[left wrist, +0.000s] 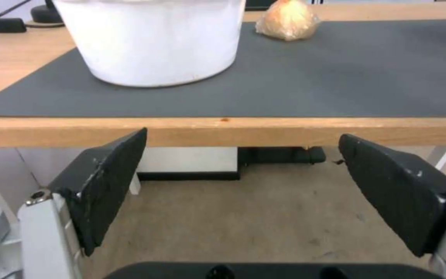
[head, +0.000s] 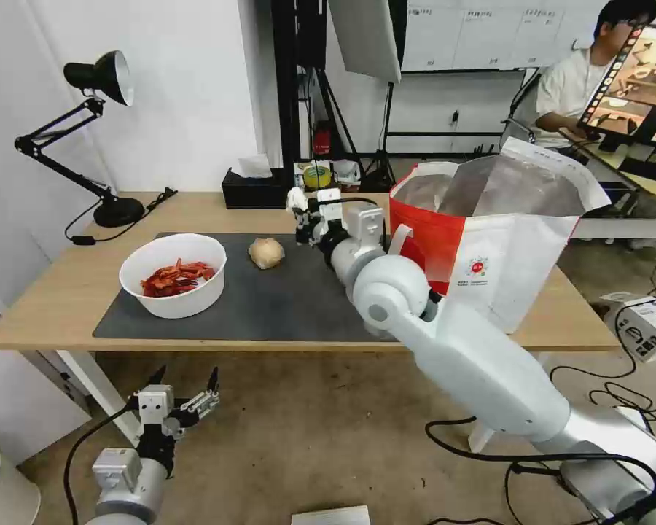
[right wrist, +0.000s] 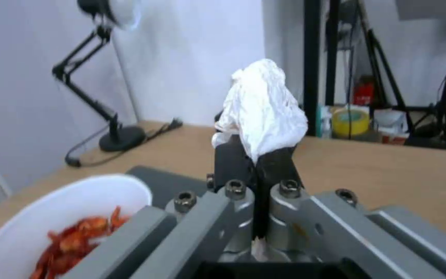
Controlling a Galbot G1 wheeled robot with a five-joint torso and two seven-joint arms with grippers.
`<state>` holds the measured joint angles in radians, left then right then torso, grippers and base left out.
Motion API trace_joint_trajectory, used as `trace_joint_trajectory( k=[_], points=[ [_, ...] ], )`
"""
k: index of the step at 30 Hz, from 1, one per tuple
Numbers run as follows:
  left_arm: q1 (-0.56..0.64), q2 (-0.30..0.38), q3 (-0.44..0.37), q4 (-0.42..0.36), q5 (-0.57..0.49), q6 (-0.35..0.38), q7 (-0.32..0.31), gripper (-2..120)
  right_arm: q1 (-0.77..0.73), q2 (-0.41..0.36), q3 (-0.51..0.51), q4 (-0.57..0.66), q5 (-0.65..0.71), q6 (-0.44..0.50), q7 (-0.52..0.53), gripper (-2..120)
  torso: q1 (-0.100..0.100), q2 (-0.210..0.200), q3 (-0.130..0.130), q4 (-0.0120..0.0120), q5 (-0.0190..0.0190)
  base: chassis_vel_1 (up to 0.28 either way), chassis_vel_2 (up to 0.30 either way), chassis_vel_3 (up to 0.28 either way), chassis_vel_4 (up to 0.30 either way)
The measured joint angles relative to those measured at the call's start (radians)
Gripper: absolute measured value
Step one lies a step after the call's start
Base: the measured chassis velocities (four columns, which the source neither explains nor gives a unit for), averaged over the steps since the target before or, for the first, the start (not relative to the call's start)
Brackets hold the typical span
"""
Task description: Pick up the trash from the table and place it into the takeout bag.
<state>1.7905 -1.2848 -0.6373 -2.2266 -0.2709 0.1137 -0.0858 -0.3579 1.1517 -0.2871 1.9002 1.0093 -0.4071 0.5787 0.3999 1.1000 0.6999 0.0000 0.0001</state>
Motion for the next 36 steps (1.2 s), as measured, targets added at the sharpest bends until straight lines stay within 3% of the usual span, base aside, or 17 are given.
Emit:
trace_joint_trajectory(
  k=[8,11,18,29,36],
  points=[
    [0.004,-0.01,0.003,-0.014,0.003,0.0,0.0,100,-0.008,-0.033,0.047,0.018,-0.039,0.084,0.014,0,0.0,0.0,0.0,0.0,0.0,0.0,0.0,0.0,0.0],
    [0.007,-0.015,0.007,-0.015,0.013,-0.001,0.0,100,-0.021,-0.061,0.081,0.013,-0.181,0.158,0.038,0,0.0,0.0,0.0,0.0,0.0,0.0,0.0,0.0,0.0],
    [0.011,-0.02,0.017,-0.019,0.027,-0.001,0.0,100,-0.037,-0.082,0.108,0.012,-0.296,0.187,0.154,0,0.0,0.0,0.0,0.0,0.0,0.0,0.0,0.0,0.0],
    [0.038,-0.034,0.026,-0.052,0.047,-0.003,0.0,100,-0.059,-0.173,0.182,0.031,-0.221,0.124,0.312,0,0.0,0.0,0.0,0.0,0.0001,0.0,0.0,0.0,0.0],
    [0.044,-0.032,0.034,-0.063,0.051,-0.003,0.001,100,-0.091,-0.225,0.221,0.056,-0.134,0.086,0.323,0,0.0,0.0,0.0,-0.0001,0.0,0.0,0.0,0.0,0.0]
  ],
)
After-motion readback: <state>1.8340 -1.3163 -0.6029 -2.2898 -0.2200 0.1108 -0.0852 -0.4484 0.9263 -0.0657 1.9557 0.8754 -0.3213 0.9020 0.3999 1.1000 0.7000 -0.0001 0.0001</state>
